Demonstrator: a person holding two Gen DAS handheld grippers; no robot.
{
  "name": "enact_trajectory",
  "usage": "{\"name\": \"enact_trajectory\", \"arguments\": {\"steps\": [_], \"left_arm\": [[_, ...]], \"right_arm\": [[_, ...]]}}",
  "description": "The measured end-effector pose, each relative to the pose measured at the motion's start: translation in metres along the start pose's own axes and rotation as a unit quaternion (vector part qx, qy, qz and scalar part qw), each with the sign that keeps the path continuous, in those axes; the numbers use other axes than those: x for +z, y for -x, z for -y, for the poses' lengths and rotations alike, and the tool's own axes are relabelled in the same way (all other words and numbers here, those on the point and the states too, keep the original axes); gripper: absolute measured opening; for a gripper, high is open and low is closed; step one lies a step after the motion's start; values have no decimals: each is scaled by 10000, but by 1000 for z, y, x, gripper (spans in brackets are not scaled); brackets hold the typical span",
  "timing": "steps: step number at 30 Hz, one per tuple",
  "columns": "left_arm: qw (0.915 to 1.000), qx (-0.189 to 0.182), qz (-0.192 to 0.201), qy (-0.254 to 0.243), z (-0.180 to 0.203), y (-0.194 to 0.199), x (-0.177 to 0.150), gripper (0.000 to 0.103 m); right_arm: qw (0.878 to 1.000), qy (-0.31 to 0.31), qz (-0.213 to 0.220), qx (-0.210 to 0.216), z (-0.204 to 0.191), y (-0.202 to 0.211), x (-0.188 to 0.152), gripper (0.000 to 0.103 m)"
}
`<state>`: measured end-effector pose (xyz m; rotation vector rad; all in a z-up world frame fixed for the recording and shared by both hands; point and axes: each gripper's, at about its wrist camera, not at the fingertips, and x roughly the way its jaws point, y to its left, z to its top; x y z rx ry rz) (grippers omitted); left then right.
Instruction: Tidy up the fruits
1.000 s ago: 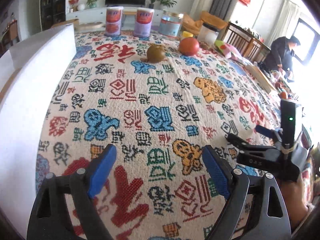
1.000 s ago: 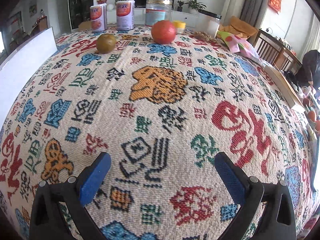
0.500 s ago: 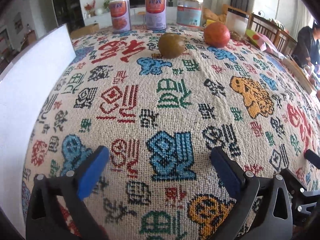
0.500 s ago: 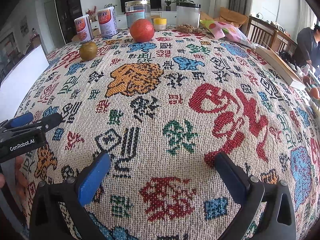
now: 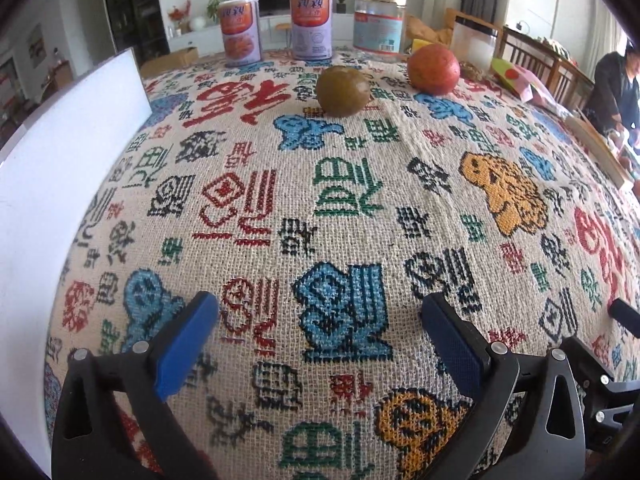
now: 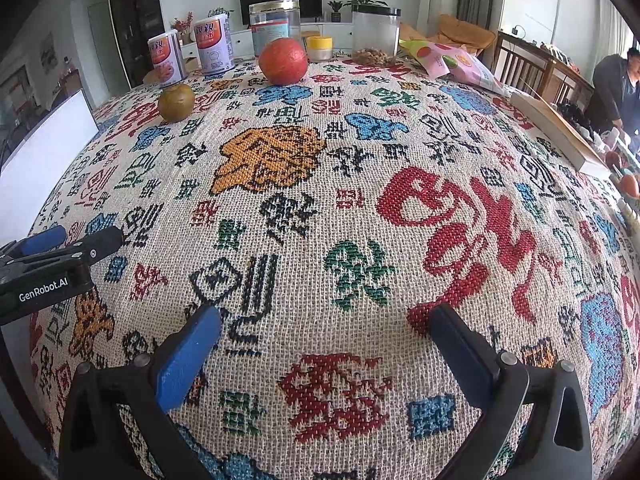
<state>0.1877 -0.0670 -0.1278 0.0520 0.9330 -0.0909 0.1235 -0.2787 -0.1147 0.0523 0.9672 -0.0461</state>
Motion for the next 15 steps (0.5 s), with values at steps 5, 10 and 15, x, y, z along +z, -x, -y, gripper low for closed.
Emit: {"name": "enact_trajectory", "arguments": {"steps": [5,10,15], "left_arm": [[10000,0,-2,1,-2,1,0,103],[10000,0,-1,0,0,0,0,102],[10000,0,-1,0,0,0,0,102]], "right_arm": [[10000,-28,4,-14,0,-1,0,103],[10000,-30,5,-12,1,-1,0,103],[10000,-31,0,-17,1,-1,0,103]]}}
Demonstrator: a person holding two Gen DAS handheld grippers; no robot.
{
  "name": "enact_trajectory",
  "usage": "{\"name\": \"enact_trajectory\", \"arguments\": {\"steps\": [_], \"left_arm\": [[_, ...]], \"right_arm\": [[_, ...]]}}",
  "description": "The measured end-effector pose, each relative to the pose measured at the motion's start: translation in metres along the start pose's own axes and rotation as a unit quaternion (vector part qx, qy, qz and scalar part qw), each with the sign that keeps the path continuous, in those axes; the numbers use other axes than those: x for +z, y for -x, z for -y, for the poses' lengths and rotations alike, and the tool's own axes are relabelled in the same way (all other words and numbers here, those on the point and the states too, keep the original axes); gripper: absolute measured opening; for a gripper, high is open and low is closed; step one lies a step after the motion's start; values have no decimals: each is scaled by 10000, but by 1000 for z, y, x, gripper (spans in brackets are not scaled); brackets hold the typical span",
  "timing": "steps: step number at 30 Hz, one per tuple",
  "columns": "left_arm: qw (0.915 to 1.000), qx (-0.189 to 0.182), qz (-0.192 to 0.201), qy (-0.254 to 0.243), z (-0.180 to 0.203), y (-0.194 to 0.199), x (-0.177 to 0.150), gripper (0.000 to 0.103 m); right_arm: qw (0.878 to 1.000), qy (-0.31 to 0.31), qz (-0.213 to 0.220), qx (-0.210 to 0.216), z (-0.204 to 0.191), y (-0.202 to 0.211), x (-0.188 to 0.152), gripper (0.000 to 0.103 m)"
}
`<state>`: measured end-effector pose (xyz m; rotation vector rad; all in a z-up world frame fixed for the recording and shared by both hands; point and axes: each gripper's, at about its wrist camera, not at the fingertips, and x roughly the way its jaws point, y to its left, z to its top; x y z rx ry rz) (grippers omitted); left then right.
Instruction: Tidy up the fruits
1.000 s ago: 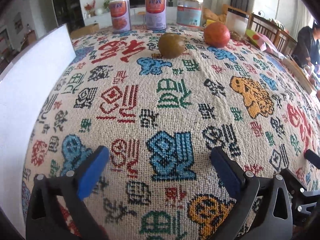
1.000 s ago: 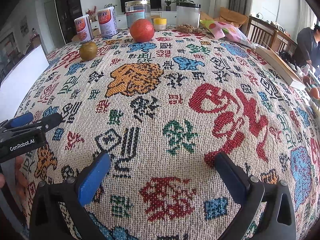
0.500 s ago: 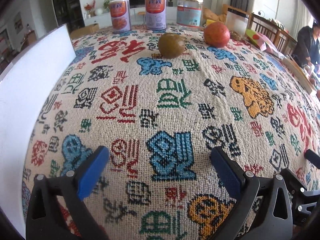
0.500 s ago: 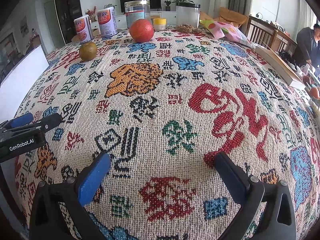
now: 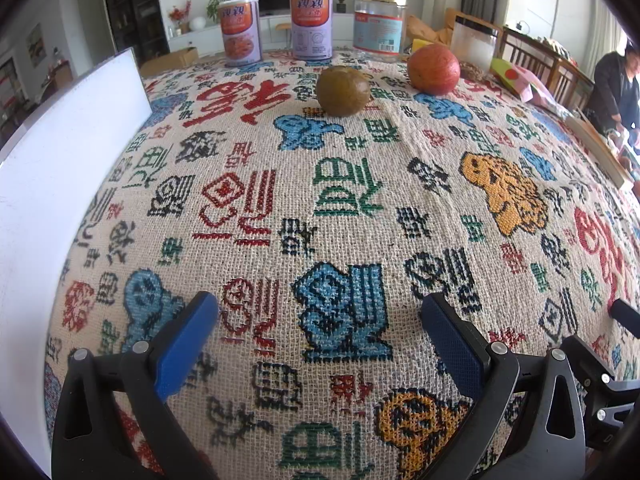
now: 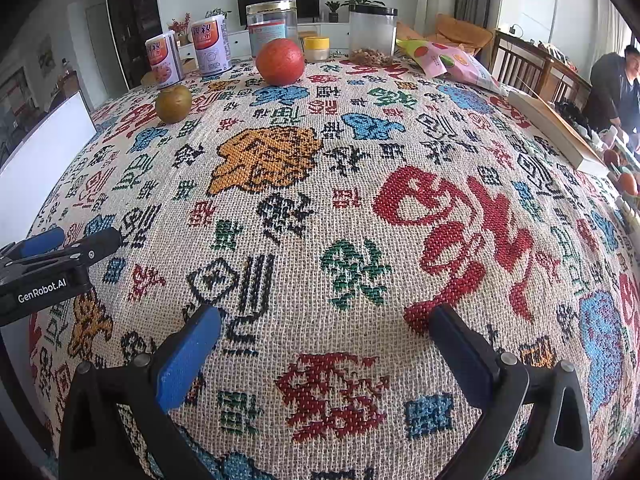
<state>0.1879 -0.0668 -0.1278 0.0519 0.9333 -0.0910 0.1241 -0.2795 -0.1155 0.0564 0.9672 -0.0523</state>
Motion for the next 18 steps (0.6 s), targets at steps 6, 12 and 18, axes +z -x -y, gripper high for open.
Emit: {"name": "enact_trajectory", "arguments": {"steps": [6,12,18], "left_arm": [[10000,1,0,1,0,0,0,102],[10000,1,0,1,-1,1,0,102],[10000,1,-1,1,0,0,0,103]], "right_arm": [[10000,-41,4,-18,2,1,0,103],[10000,-45,6,-15,2,0,0,103],[10000,-45,6,-15,2,0,0,103]]}}
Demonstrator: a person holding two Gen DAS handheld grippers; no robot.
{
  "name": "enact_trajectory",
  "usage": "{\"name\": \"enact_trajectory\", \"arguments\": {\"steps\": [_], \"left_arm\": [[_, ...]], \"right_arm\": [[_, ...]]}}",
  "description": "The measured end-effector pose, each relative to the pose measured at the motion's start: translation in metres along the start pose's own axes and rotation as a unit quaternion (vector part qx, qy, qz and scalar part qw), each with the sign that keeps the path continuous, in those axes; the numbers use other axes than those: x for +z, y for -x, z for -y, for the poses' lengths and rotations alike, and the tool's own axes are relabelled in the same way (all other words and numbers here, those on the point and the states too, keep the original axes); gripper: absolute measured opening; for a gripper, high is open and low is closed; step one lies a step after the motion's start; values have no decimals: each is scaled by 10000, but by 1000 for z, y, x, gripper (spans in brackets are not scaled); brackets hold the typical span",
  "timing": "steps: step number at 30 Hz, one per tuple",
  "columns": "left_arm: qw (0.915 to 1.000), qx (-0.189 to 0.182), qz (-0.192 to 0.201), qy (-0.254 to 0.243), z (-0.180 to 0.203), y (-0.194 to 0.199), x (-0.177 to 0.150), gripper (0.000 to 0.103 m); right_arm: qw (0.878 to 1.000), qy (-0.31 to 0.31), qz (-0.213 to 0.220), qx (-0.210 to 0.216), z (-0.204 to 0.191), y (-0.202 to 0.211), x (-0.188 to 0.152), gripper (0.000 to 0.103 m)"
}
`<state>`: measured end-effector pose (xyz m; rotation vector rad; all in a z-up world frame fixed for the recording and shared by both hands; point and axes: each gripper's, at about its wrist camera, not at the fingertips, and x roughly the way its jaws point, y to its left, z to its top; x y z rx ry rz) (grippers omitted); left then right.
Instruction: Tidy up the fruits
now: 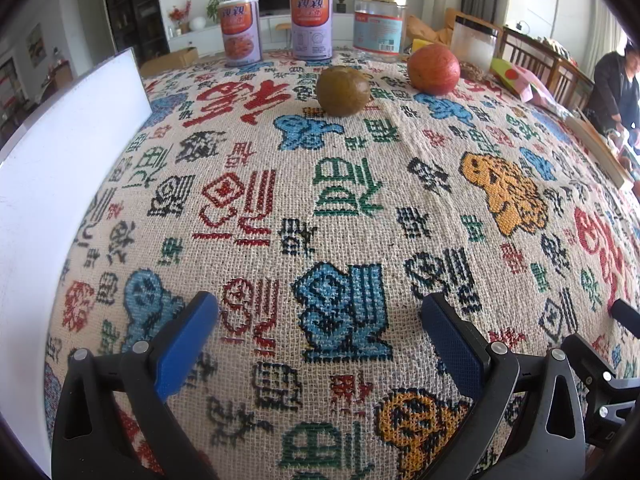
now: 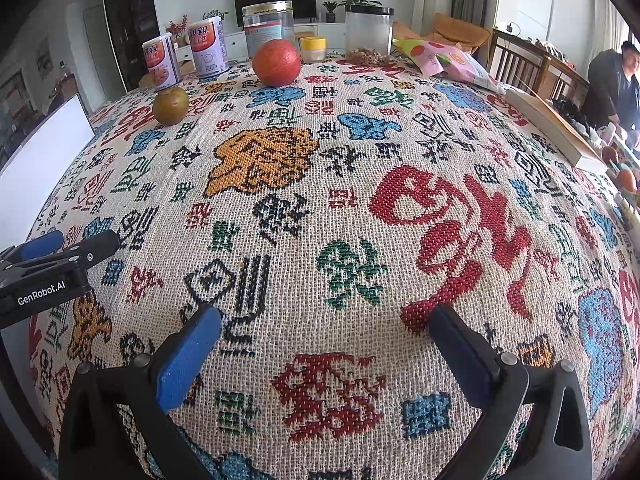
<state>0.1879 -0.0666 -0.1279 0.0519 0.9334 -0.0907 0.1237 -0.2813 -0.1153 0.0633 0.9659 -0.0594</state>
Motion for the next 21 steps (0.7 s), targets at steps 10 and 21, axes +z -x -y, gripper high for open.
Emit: {"name": "enact_trajectory", "arguments": {"steps": [10,21], "left_arm": [[10000,1,-1,1,0,0,0,102],[10000,1,-3,1,0,0,0,102]], "right_arm": [[10000,-11,3,8,0,0,0,103],[10000,-26,10,22,0,1,0,103]]}}
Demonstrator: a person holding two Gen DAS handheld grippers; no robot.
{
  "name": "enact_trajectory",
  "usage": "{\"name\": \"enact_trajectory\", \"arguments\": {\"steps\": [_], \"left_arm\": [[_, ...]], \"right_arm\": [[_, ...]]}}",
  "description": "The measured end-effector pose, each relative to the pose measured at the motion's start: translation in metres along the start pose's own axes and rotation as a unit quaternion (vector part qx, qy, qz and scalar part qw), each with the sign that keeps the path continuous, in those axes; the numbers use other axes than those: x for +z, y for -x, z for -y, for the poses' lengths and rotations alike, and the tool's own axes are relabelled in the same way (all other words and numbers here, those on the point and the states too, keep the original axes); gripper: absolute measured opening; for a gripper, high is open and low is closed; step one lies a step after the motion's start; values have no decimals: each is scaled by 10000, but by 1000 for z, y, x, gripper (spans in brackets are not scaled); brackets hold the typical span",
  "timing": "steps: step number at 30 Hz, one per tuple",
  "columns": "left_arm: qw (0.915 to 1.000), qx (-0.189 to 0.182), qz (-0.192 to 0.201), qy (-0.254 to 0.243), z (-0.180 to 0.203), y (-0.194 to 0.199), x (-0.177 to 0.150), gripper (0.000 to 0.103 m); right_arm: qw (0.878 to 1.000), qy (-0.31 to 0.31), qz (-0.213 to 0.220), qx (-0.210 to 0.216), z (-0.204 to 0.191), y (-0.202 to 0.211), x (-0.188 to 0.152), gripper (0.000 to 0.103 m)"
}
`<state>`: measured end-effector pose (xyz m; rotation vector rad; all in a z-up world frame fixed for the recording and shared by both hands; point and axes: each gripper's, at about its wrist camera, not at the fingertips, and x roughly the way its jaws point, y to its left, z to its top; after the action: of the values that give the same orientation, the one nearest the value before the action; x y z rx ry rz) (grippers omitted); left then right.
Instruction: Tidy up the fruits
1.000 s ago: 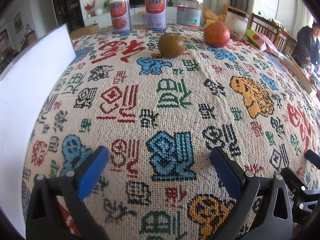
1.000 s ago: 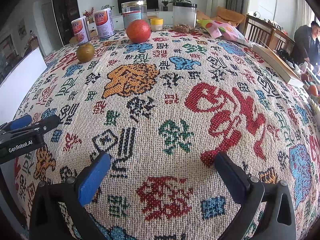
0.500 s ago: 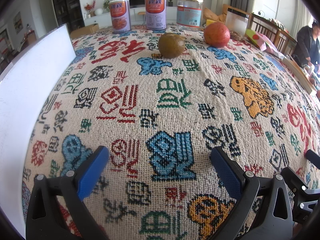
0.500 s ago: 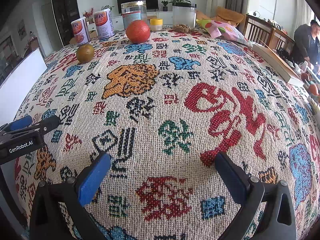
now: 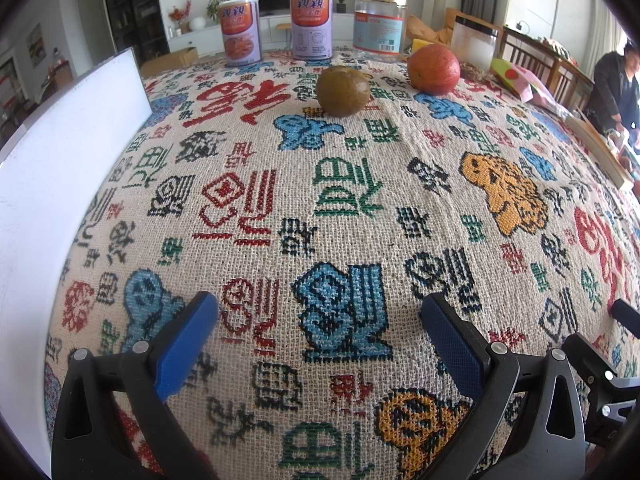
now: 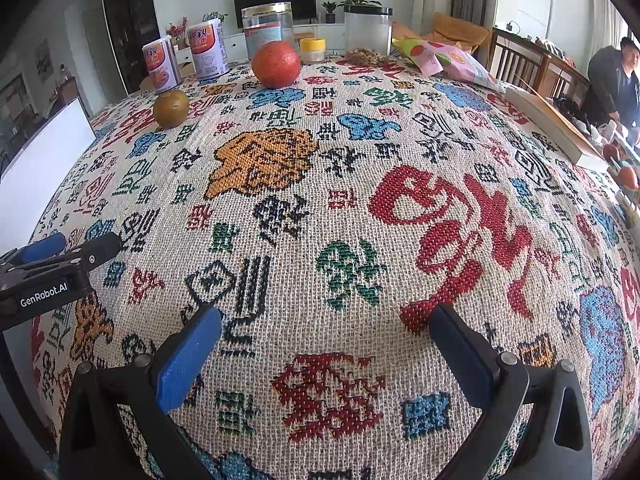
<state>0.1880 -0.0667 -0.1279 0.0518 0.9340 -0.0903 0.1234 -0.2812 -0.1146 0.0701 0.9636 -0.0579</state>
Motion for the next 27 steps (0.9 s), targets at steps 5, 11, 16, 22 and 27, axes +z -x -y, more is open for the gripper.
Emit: {"name": "enact_trajectory", "arguments": {"steps": [5,11,16,22,27], "left_arm": [[10000,0,0,0,-1,0,0,103],[10000,1,-1,0,-1,1,0,102],[10000,1,-1,0,0,1,-1,102],[10000,6,1,6,0,-1,0,102],[10000,9,0,3,0,-1,-1,103]], "right_arm": [[10000,-16,7,16,1,0,0,103],[9999,-99,48,116,4,1,-1,103],[9999,-79,35,80,3,1,-1,103],[9999,-86,37,84,2,1,-1,103],[9999,-87,36,81,2,1,-1,103]]}}
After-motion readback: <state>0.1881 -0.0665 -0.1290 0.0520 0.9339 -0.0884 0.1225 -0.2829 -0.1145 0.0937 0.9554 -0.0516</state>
